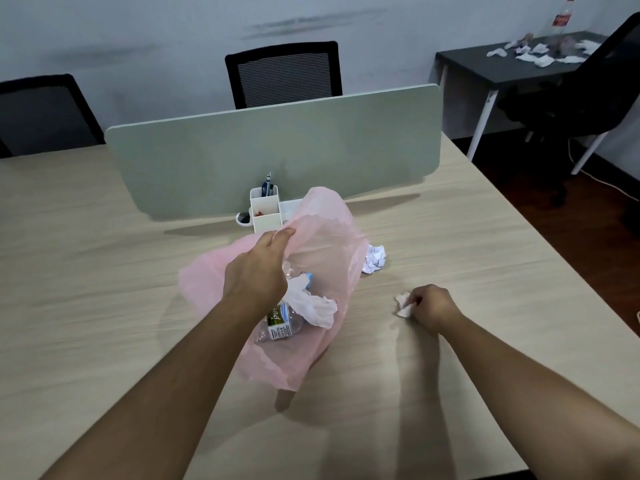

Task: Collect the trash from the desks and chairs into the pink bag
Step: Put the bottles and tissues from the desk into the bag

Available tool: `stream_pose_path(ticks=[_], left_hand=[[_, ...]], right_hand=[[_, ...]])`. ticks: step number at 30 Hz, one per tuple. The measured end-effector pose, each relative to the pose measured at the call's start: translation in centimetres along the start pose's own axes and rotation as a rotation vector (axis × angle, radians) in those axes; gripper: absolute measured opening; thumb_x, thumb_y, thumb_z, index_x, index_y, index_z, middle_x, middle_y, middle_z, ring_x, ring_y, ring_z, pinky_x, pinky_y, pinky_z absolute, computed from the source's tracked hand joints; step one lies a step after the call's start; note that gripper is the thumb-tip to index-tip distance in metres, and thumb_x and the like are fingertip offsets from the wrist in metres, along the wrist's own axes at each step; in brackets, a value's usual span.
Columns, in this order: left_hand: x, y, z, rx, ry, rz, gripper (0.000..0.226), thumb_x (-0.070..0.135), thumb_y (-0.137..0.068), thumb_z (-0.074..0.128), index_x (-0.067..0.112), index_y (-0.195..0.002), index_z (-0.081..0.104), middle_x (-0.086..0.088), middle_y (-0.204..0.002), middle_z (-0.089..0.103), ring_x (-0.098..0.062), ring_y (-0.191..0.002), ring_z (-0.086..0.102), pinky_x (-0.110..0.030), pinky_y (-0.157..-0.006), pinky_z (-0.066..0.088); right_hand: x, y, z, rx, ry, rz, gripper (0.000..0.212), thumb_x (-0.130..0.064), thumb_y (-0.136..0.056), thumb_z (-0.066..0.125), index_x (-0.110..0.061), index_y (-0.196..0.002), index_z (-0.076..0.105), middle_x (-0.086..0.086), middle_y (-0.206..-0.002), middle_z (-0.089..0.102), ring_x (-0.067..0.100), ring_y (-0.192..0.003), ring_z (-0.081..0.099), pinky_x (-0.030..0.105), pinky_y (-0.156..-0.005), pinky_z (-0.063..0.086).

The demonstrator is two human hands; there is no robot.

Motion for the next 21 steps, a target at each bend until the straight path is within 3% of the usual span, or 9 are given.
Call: stream_pose_path(ticks=[2, 5, 9, 13, 15, 18, 21], left_hand=[[0.1, -0.1, -0.4, 0.014, 0.011, 0.013, 0.076, -0.002, -0.079, 0.047, 0.037, -0.143, 0.030, 0.012, -0.142, 0.043, -0.032, -0.100, 0.061, -0.034, -0.070, 0.045], [0.1, -0.2, -1.0, 0.015, 0.020, 0.006, 0.076, 0.000, -0.079, 0.049, 0.036, -0.143, 0.030, 0.011, -0.142, 0.043, -0.031, -0.105, 0.059, -0.034, -0.073, 0.044], [0.2, -0.2, -1.6, 0.005, 0.038, 0.005, 0.075, 0.001, -0.080, 0.050, 0.035, -0.144, 0.030, 0.011, -0.145, 0.040, -0.031, -0.108, 0.057, -0.037, -0.077, 0.045], [0.2, 0.1, -1.8, 0.001, 0.051, 0.022, 0.073, 0.006, -0.082, 0.055, 0.036, -0.144, 0.030, 0.012, -0.146, 0.038, -0.029, -0.110, 0.058, -0.038, -0.080, 0.047], [-0.1, 0.1, -1.8, 0.029, 0.055, 0.023, 0.073, 0.002, -0.081, 0.050, 0.038, -0.143, 0.031, 0.014, -0.144, 0.039, -0.029, -0.106, 0.059, -0.037, -0.077, 0.047], [-0.6, 0.0, -1.5, 0.034, 0.057, 0.009, 0.075, 0.001, -0.080, 0.049, 0.038, -0.142, 0.031, 0.014, -0.143, 0.040, -0.029, -0.104, 0.060, -0.035, -0.074, 0.046], [-0.7, -0.2, -1.1, 0.037, 0.059, 0.004, 0.076, 0.000, -0.080, 0.049, 0.039, -0.142, 0.030, 0.014, -0.143, 0.041, -0.028, -0.105, 0.059, -0.035, -0.074, 0.047]], right_hand=[[-2.7, 0.4, -0.2, 0.007, -0.102, -0.061, 0.010, -0.002, -0.077, 0.065, -0.011, -0.077, 0.070, 0.001, -0.075, 0.063, 0.016, -0.073, 0.059, 0.018, -0.060, 0.044], [-8.6, 1.7, 0.3, -0.034, -0.250, -0.219, 0.008, 0.002, -0.074, 0.063, -0.001, -0.080, 0.068, 0.003, -0.069, 0.059, 0.015, -0.066, 0.054, 0.024, -0.066, 0.043], [-15.8, 3.9, 2.5, -0.095, -0.419, -0.341, 0.020, 0.007, -0.077, 0.062, -0.012, -0.077, 0.066, -0.001, -0.067, 0.059, 0.005, -0.058, 0.053, 0.014, -0.059, 0.044], [-19.2, 5.4, 6.1, -0.237, -0.288, -0.477, 0.045, 0.000, -0.081, 0.068, -0.018, -0.121, 0.063, -0.004, -0.122, 0.060, 0.008, -0.098, 0.054, 0.023, -0.096, 0.045], [-18.8, 5.4, 5.1, -0.159, -0.293, -0.492, 0.037, 0.002, -0.082, 0.062, -0.015, -0.114, 0.068, 0.001, -0.125, 0.060, 0.011, -0.097, 0.056, 0.018, -0.094, 0.047], [-16.5, 4.7, 0.8, 0.153, -0.315, -0.452, 0.024, 0.006, -0.080, 0.053, -0.009, -0.081, 0.072, 0.005, -0.095, 0.066, 0.018, -0.082, 0.060, 0.017, -0.076, 0.048], [-12.6, 2.7, -2.3, 0.355, -0.276, -0.342, 0.023, 0.006, -0.079, 0.050, -0.007, -0.075, 0.069, 0.009, -0.088, 0.065, 0.022, -0.080, 0.059, 0.021, -0.073, 0.042]])
Point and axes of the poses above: each hand's wrist, its own y-axis away from the middle knuckle, its own z-axis out of the palm, x = y × z, the point moved 9 cm from there along -y, towards the middle knuckle
